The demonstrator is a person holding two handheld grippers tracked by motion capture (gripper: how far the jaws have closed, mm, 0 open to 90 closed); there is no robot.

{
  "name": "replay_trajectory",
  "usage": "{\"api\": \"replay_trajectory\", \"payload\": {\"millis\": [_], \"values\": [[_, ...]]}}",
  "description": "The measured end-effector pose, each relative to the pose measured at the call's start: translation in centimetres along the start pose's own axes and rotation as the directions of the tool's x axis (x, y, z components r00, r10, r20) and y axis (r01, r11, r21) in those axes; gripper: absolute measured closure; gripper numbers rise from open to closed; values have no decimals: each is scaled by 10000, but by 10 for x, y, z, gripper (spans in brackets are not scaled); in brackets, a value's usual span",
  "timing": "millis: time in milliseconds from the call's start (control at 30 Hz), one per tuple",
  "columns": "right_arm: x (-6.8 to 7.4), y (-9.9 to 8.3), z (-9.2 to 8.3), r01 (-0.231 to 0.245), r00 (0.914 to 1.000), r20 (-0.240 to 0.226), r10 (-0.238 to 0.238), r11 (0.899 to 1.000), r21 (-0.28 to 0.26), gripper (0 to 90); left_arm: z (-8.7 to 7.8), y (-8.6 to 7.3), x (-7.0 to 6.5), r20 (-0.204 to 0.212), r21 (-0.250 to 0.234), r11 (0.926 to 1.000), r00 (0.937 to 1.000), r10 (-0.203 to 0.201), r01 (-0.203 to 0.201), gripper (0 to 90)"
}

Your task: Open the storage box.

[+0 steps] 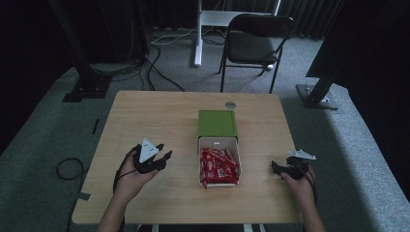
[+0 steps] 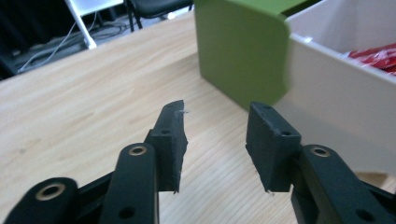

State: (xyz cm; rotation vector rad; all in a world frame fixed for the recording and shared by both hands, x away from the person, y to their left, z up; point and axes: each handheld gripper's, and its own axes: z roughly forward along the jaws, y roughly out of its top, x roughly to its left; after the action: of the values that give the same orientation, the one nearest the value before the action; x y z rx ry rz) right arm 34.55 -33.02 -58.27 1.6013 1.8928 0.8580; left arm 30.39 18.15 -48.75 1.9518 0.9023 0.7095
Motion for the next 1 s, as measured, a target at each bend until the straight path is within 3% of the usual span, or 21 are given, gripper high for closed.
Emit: {"api": "replay_trajectory", "payload": {"millis": [200, 533, 633, 700, 867, 1000], "values": [[0, 0, 0, 6, 10000, 0, -6, 10000, -5, 116, -1, -23, 13, -194, 525, 9960, 9973, -711, 721, 574], [0, 0, 0, 2, 10000, 3, -2, 10000, -8, 116, -3, -50, 25, -464, 1066, 9860, 9913, -1235, 1279, 447], [0, 0, 0, 8, 10000, 1, -8, 10000, -12, 119, -3, -54, 27, -457, 1127, 9847, 9906, -1286, 1331, 438], [2, 1, 0, 48, 10000, -78, -49, 10000, -26, 131, -2, -57, 28, -370, 1217, 9829, 9902, -1343, 1379, 386], [2, 1, 1, 238, 9994, -241, -239, 9997, -29, 130, 0, -66, 33, -638, 1606, 9674, 9802, -1876, 1956, 274], [2, 1, 1, 237, 9994, -248, -237, 9997, -22, 128, 0, -72, 39, -990, 1822, 9624, 9775, -1860, 2016, 186]]}}
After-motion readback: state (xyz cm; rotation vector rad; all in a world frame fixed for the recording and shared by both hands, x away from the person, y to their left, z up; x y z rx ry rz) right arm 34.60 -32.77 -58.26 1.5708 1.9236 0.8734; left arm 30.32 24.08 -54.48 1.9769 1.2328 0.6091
